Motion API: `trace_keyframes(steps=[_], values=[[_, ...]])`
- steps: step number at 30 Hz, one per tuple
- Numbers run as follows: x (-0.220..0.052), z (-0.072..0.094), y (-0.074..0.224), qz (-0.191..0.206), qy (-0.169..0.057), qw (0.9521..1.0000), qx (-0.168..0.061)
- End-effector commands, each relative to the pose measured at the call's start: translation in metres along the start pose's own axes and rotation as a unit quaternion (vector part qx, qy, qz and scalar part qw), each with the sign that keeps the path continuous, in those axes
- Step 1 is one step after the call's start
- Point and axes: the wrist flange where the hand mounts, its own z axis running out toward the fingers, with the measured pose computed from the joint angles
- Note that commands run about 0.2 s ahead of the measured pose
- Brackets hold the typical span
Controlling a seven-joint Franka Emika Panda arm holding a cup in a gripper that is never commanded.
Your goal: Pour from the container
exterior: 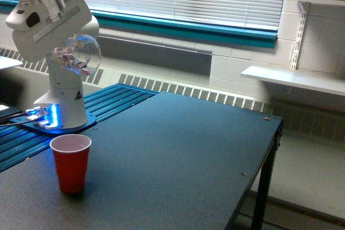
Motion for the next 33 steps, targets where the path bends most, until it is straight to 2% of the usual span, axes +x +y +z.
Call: trace_keyframes(steps=[1, 11, 17, 33], values=[[-0.002, -0.001, 0.01, 0.001, -0.023, 0.9996, 0.012], [0.015, 0.007, 0.014, 0.031, -0.034, 0.9988, 0.016], [0.026, 0.021, 0.013, 0.043, -0.056, 0.9975, -0.001], [0.047, 0.036, 0.019, 0.055, -0.095, 0.994, 0.003]])
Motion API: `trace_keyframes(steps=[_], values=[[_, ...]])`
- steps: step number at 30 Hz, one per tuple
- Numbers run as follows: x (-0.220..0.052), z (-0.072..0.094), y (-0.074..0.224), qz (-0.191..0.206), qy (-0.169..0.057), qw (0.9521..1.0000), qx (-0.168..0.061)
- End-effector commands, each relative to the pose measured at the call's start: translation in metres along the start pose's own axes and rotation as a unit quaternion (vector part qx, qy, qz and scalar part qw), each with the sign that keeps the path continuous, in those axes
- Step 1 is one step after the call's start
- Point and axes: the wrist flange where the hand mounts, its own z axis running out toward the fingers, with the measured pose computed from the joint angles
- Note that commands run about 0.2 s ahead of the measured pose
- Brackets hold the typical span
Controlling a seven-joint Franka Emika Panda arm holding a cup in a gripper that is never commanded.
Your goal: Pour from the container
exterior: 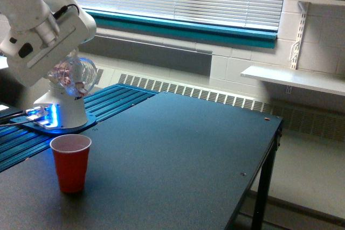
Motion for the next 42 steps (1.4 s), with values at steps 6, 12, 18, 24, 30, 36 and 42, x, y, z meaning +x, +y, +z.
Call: trace_keyframes(steps=[6, 12, 18, 24, 30, 36, 42], values=[[0.003, 0.011, -0.004, 0.002, -0.043, 0.9991, -0.003], [0.003, 0.02, -0.001, -0.016, -0.028, 0.9995, -0.004], [-0.002, 0.023, -0.006, -0.012, -0.028, 0.9995, -0.001], [-0.008, 0.03, -0.018, -0.011, -0.02, 0.9997, 0.001], [-0.021, 0.035, -0.026, -0.024, -0.024, 0.9994, 0.005], [-0.033, 0.042, -0.033, -0.034, -0.025, 0.9991, 0.002], [-0.041, 0.046, -0.035, -0.04, -0.021, 0.999, -0.002]])
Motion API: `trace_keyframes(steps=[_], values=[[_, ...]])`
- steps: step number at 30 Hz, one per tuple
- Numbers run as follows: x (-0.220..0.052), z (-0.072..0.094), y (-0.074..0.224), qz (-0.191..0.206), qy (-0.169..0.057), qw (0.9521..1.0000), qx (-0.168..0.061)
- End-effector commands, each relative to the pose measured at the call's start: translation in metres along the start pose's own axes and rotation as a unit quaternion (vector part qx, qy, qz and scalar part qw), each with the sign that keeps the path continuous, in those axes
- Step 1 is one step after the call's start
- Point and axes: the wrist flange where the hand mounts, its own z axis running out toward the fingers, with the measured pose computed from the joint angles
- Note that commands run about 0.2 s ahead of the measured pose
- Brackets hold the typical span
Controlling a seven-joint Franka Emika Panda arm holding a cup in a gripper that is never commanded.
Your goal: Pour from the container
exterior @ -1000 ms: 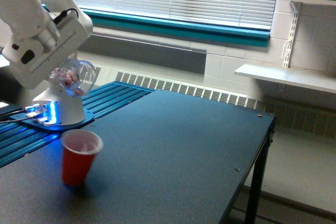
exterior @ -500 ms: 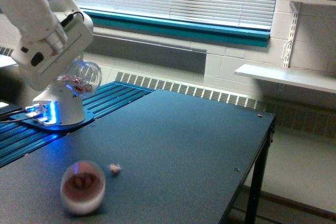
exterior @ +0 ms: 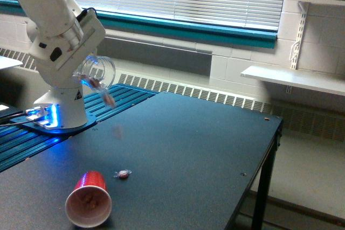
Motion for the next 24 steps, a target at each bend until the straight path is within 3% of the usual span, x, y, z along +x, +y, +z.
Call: trace_keyframes(steps=[1, 17, 19, 21, 24], values=[[-0.006, 0.002, -0.001, 0.006, 0.012, 0.9999, 0.003], [-0.013, -0.001, -0.004, 0.003, 0.018, 0.9996, 0.022], [-0.011, 0.005, -0.007, 0.003, 0.026, 0.9996, 0.011], [-0.008, 0.021, -0.011, 0.008, 0.044, 0.999, -0.005], [-0.007, 0.03, -0.014, 0.013, 0.061, 0.9981, -0.003]])
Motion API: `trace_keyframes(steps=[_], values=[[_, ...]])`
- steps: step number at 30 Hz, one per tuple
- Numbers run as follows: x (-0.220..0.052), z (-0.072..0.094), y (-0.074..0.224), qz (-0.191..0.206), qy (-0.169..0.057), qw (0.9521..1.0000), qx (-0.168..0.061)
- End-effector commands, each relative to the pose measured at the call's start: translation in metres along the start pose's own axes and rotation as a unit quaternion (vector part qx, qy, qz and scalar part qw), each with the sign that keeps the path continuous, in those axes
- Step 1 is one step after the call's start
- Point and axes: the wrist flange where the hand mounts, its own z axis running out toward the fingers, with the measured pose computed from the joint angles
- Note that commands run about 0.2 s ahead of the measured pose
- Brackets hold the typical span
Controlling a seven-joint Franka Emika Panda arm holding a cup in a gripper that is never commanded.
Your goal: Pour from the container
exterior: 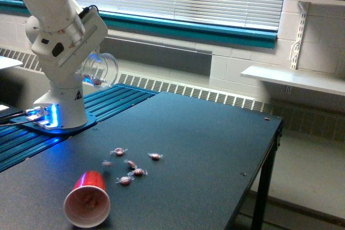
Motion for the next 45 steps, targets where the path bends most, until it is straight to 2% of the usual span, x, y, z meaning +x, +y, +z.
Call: trace_keyframes(steps=[1, 7, 10, 15, 25, 31, 35, 45], values=[[-0.001, 0.026, -0.01, 0.012, 0.026, 0.9994, -0.018], [0.0, 0.038, -0.015, 0.014, 0.024, 0.9989, -0.037], [0.001, 0.042, -0.017, 0.016, 0.021, 0.9989, -0.039], [0.006, 0.044, -0.02, 0.032, -0.006, 0.9986, -0.042], [0.017, 0.053, -0.025, 0.038, -0.026, 0.998, -0.044], [0.023, 0.055, -0.027, 0.046, -0.026, 0.9978, -0.039], [0.023, 0.068, -0.029, 0.045, -0.042, 0.9965, -0.057], [0.03, 0.073, -0.034, 0.057, -0.076, 0.9947, -0.039]])
